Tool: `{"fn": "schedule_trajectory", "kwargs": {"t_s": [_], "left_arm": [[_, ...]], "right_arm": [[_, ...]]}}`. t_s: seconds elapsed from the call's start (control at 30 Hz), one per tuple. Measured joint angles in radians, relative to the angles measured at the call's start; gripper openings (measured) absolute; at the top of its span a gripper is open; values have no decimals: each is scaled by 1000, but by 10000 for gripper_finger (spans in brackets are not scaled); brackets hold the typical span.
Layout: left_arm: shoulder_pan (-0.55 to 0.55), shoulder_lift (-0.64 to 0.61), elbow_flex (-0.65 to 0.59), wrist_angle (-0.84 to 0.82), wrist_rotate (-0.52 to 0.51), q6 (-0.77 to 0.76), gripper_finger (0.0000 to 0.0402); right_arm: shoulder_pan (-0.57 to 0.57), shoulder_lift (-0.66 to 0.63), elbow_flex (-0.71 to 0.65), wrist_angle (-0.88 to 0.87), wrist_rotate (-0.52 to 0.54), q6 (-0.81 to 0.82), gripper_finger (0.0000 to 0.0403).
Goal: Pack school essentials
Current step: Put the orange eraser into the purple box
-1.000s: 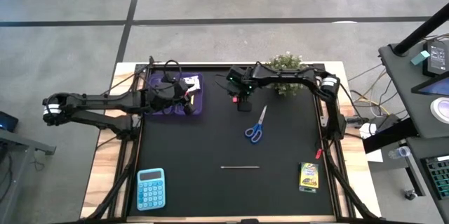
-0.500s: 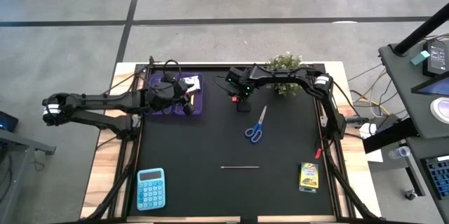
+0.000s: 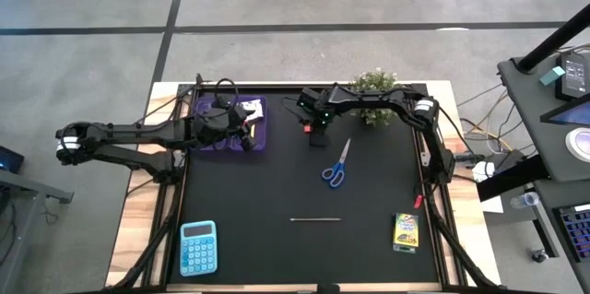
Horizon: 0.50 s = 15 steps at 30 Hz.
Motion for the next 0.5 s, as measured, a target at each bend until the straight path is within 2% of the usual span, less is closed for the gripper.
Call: {"fn": "schedule_trajectory", "kwargs": {"t_s": [0.5], "left_arm": [[0,0,-2,-5,0,-4,98]], "right_arm": [[9,-30,-2,28,15,-52,8]]}}
